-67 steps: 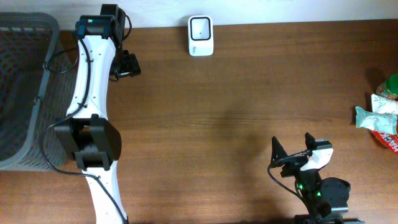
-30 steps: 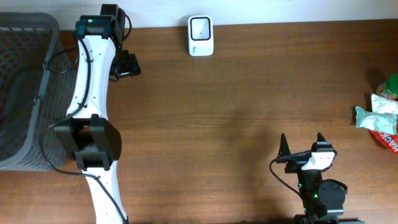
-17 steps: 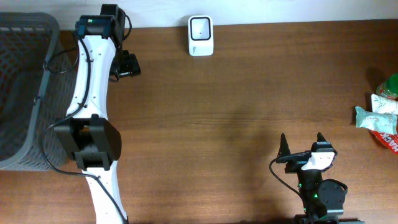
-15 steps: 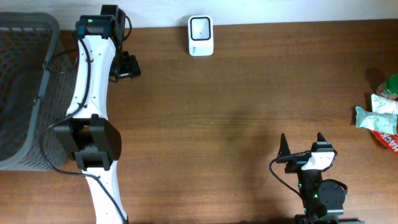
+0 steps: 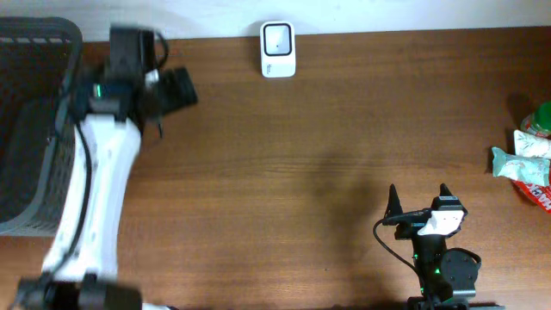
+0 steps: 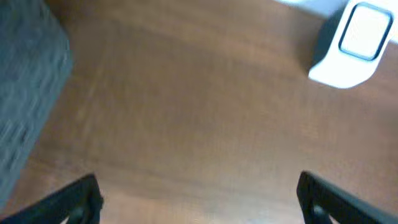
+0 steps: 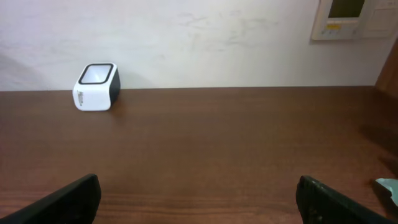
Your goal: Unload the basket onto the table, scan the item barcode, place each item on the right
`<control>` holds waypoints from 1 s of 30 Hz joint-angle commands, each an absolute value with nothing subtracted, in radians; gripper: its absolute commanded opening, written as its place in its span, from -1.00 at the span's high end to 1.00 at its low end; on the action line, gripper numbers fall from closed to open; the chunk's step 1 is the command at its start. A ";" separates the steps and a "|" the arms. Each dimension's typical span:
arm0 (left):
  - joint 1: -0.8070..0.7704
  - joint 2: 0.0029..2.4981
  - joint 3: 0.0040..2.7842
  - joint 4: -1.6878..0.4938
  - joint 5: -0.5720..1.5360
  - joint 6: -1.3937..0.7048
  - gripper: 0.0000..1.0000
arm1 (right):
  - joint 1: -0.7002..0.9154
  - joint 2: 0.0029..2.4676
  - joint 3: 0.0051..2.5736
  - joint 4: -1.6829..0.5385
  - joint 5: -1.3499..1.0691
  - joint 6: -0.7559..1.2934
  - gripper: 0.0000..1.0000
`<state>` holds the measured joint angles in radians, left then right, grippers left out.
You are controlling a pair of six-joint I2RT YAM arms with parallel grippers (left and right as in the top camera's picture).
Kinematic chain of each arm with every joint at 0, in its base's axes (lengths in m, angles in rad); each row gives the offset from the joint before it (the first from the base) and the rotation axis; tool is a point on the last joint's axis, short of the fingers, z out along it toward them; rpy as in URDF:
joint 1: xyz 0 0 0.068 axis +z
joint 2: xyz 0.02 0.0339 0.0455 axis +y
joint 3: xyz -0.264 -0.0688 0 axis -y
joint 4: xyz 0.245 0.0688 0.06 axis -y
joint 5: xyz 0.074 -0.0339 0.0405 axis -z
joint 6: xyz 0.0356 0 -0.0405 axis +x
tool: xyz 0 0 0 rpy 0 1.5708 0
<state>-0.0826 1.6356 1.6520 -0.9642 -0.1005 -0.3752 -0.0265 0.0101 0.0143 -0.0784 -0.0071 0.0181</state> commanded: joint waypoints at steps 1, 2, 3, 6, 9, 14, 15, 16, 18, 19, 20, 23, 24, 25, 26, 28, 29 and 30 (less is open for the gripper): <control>-0.084 1.364 1.274 -0.737 -0.039 -0.255 -0.98 | -0.033 0.003 0.006 -0.081 0.005 0.011 -0.97; -0.084 1.304 1.189 -0.670 -0.016 -0.219 -0.98 | -0.033 0.003 0.006 -0.081 0.005 0.011 -0.97; -0.084 1.215 1.066 -0.571 0.009 -0.179 -0.98 | -0.033 0.003 0.006 -0.081 0.005 0.011 -0.97; -0.084 0.913 0.704 -0.323 0.001 -0.154 -0.98 | -0.033 0.003 0.006 -0.081 0.005 0.011 -0.97; -0.084 0.622 0.433 -0.224 -0.019 -0.151 -0.98 | -0.033 0.003 0.006 -0.081 0.005 0.011 -0.97; -0.079 0.366 0.211 -0.167 -0.022 -0.151 -0.98 | -0.033 0.003 0.006 -0.081 0.005 0.011 -0.97; -0.068 0.332 0.176 -0.141 -0.022 -0.151 -0.98 | -0.033 0.003 0.006 -0.081 0.005 0.011 -0.97; -0.049 0.299 0.135 -0.117 -0.022 -0.150 -0.98 | -0.033 0.003 0.006 -0.081 0.005 0.011 -0.97; -0.020 0.254 0.083 -0.076 -0.022 -0.150 -0.98 | -0.033 0.003 0.006 -0.081 0.005 0.011 -0.97; -0.009 0.232 0.061 -0.059 -0.022 -0.150 -0.98 | -0.033 0.003 0.006 -0.081 0.005 0.011 -0.97; 0.006 0.203 0.036 -0.047 -0.022 -0.151 -0.98 | -0.033 0.003 0.006 -0.081 0.005 0.011 -0.97; 0.047 0.134 0.009 -0.069 -0.021 -0.151 -0.98 | -0.033 0.003 0.006 -0.081 0.005 0.011 -0.97; 0.055 0.128 0.009 -0.068 -0.021 -0.151 -0.98 | -0.033 0.003 0.006 -0.081 0.005 0.011 -0.97; 0.067 0.117 0.009 -0.070 -0.022 -0.150 -0.98 | -0.033 0.003 0.006 -0.081 0.005 0.011 -0.97; 0.072 0.101 0.009 -0.083 -0.021 -0.133 -0.98 | -0.033 0.003 0.006 -0.081 0.005 0.011 -0.97; 0.070 0.064 0.009 -0.083 0.006 -0.044 -0.98 | -0.033 0.003 0.006 -0.081 0.005 0.011 -0.97; 0.070 0.049 0.009 -0.083 0.005 -0.031 -0.98 | -0.033 0.003 0.006 -0.081 0.005 0.011 -0.97; 0.070 0.031 0.009 -0.083 0.005 -0.028 -0.98 | -0.033 0.003 0.006 -0.081 0.005 0.011 -0.97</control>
<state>0.0662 0.0784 0.0147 -0.0807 -0.0135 -0.1070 -0.0265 0.0101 0.0147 -0.0788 -0.0002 0.0181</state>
